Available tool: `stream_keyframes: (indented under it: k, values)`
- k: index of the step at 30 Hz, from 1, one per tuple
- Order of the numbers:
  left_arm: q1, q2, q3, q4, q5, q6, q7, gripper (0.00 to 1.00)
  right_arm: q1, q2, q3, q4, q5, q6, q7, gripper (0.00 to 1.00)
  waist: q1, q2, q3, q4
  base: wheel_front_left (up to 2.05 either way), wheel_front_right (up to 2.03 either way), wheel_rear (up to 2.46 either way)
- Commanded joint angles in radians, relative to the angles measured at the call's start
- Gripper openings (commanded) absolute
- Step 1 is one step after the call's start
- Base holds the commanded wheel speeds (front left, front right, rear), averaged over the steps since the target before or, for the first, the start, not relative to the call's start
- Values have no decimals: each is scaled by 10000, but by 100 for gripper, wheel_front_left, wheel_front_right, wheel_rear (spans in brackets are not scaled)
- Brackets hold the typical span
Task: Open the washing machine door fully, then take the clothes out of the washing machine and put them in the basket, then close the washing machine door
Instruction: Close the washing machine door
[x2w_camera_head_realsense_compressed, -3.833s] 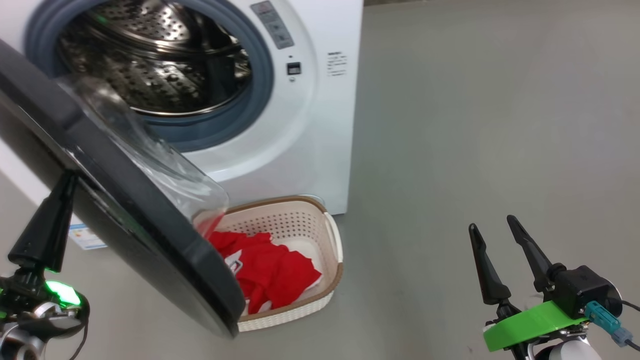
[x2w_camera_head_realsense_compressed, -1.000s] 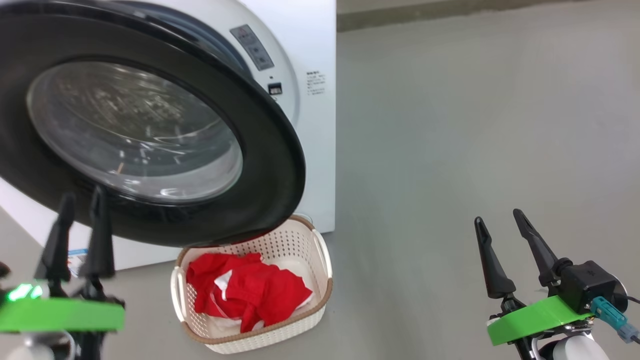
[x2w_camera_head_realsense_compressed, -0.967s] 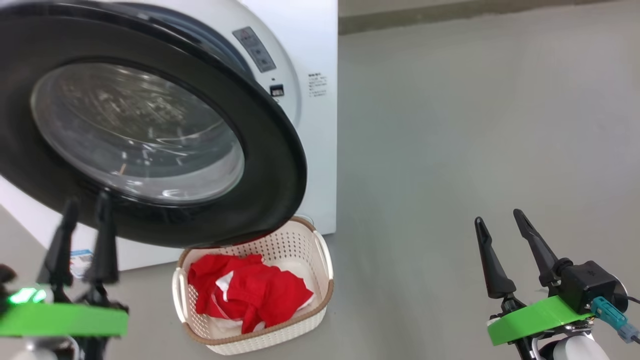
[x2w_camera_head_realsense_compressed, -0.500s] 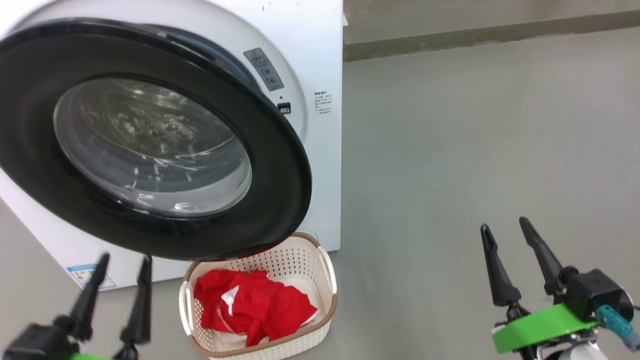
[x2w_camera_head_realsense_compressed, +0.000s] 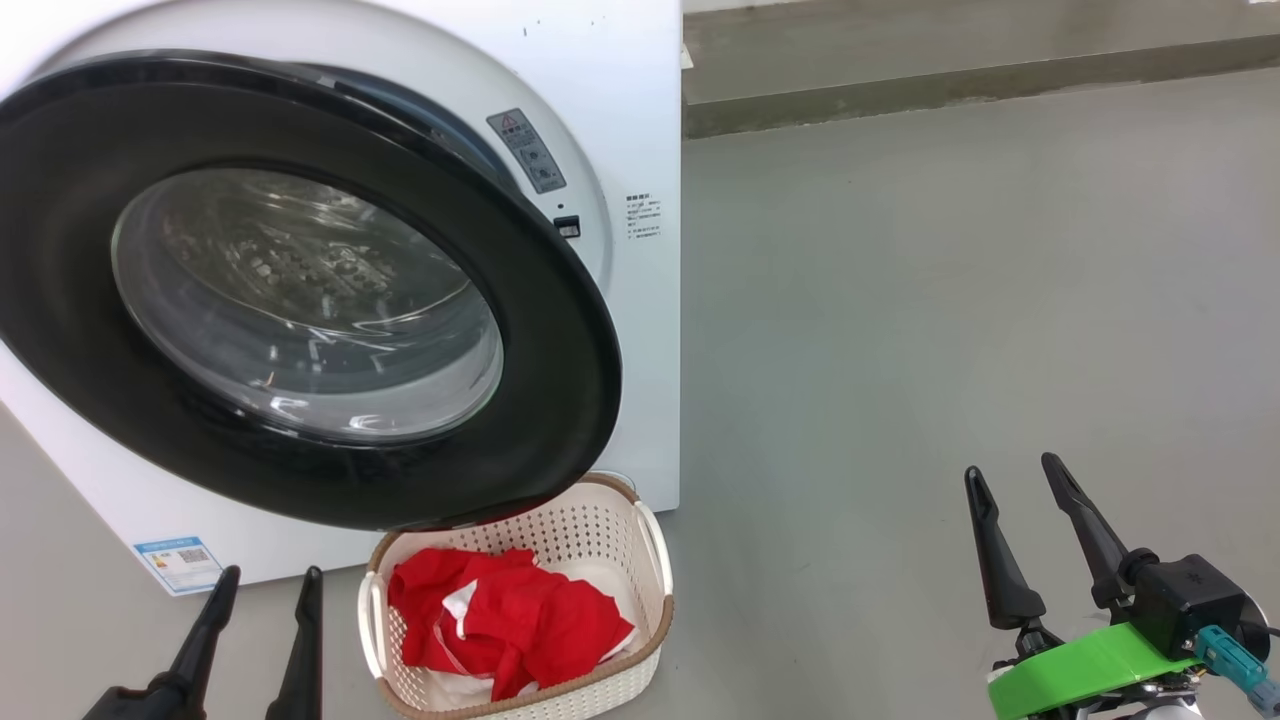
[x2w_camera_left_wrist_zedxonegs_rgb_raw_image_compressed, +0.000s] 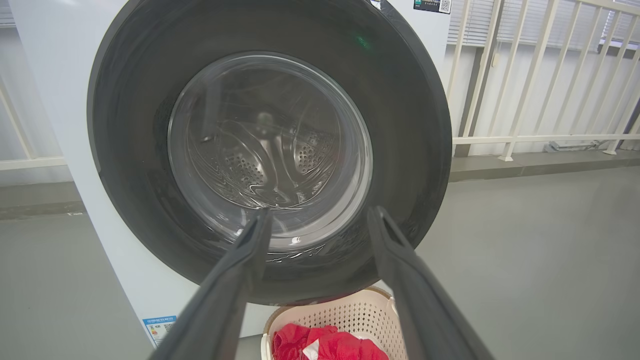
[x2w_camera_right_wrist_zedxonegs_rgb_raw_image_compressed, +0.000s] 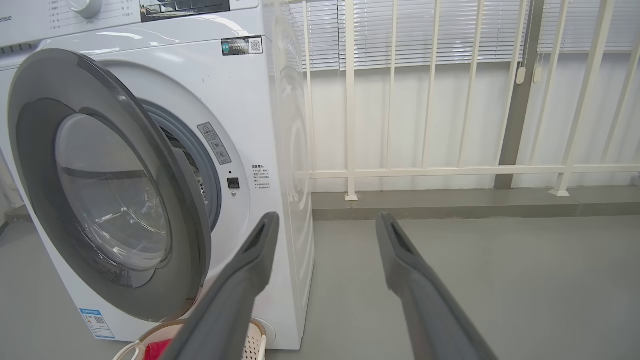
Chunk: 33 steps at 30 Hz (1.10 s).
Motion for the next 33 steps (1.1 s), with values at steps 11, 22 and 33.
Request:
stream_keyframes:
  k: [11,22,33]
  values:
    - [-135,-20,552,-126,261,-54,-93,100,-218,-52,220,-265,-21,63,-63,100,0,0,-12,-102,0,0,0]
    - [-136,-9,437,-157,288,-56,-93,100,-180,-52,217,-261,-38,63,-63,100,0,0,-29,-63,0,0,0]
    - [-284,-44,254,-184,394,-57,-93,100,-275,-52,149,-217,-166,63,-63,42,0,0,190,579,0,0,0]
